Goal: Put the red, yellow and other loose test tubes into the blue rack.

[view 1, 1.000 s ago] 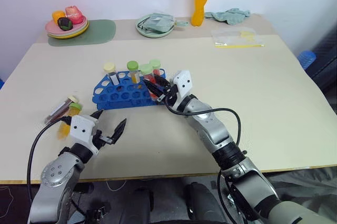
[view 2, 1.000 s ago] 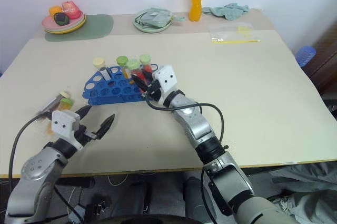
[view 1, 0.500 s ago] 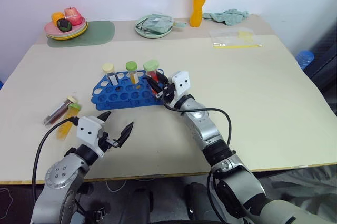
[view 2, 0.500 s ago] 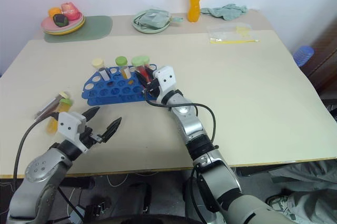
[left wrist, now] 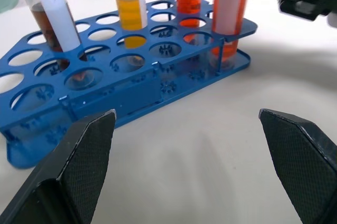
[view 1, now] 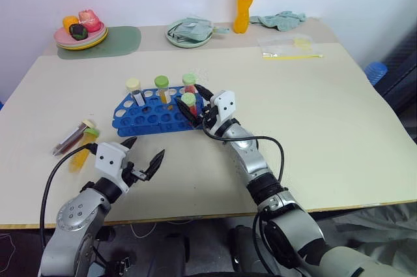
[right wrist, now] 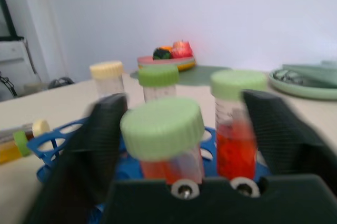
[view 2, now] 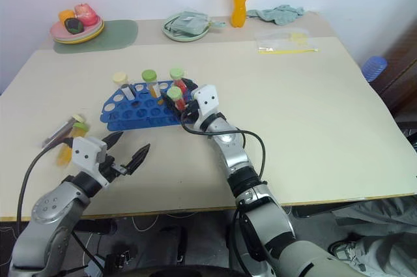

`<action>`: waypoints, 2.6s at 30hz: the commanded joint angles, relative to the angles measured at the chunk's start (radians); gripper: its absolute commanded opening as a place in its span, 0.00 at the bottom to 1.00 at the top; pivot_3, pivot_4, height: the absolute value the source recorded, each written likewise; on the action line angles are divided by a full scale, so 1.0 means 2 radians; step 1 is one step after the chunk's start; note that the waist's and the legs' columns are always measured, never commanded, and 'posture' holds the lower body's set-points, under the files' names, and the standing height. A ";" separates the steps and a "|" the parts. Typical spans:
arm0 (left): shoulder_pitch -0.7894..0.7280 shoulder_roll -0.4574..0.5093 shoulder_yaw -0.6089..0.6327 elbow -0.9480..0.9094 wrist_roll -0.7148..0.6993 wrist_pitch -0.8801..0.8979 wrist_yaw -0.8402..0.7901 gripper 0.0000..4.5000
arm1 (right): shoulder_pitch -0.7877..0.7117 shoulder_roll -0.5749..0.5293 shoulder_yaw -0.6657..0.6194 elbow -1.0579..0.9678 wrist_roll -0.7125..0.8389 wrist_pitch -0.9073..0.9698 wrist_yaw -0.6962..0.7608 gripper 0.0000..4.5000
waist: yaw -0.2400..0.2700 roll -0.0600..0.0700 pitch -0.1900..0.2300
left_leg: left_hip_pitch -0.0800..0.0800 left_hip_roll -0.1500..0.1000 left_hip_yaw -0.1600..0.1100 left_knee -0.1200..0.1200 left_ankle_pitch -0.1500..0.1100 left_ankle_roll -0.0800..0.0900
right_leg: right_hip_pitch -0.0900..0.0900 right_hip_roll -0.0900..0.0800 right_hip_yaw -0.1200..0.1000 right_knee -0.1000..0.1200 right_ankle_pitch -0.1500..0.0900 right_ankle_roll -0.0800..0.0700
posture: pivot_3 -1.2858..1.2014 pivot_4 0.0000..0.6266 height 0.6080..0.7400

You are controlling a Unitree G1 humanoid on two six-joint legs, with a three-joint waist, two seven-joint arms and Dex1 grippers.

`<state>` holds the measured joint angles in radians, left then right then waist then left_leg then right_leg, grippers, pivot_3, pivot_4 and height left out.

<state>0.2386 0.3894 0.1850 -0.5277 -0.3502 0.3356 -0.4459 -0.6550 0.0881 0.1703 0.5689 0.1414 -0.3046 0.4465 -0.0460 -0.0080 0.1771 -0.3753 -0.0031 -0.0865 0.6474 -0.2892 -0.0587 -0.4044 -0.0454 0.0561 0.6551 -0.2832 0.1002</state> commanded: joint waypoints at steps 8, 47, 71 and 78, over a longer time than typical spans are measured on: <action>-0.114 0.157 0.199 -0.046 -0.184 0.345 0.100 1.00 | 0.036 -0.097 -0.004 -0.226 0.028 0.102 0.076 0.99 | 0.001 0.000 0.000 | 0.000 0.000 -0.002 0.001 0.000 0.000 | 0.000 0.000 -0.001 0.001 0.000 0.000 | 0.52 0.24 1.00; -0.464 0.357 -0.156 0.400 -0.054 0.561 -0.091 0.17 | 0.139 -0.232 0.060 -0.410 0.039 0.241 0.213 1.00 | 0.001 -0.003 0.003 | -0.001 -0.001 0.000 0.000 0.001 -0.002 | -0.001 0.000 0.000 0.001 0.000 0.000 | 0.52 0.24 1.00; -0.169 -0.052 0.003 -0.029 0.144 -0.017 0.160 0.16 | 0.160 -0.242 0.032 -0.356 0.021 0.225 0.181 1.00 | 0.018 -0.005 0.003 | 0.000 -0.002 0.000 0.001 0.001 -0.002 | 0.003 -0.003 -0.001 -0.003 0.002 0.002 | 0.52 0.24 1.00; -0.201 -0.124 -0.089 0.122 0.210 -0.185 0.199 0.16 | 0.157 -0.230 0.034 -0.350 0.011 0.219 0.164 1.00 | 0.016 -0.005 0.003 | 0.000 -0.001 0.000 0.001 0.001 -0.002 | 0.002 -0.001 0.000 -0.003 0.002 0.002 | 0.52 0.24 1.00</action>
<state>-0.1412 0.1468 0.0293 -0.3302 0.0382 0.0509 -0.0612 -0.3297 -0.3837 0.2480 -0.1139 0.1678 0.1577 0.7883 -0.0144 -0.0182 0.1830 -0.3748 -0.0054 -0.0857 0.6487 -0.2868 -0.0629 -0.4002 -0.0474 0.0557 0.6494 -0.2795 0.1040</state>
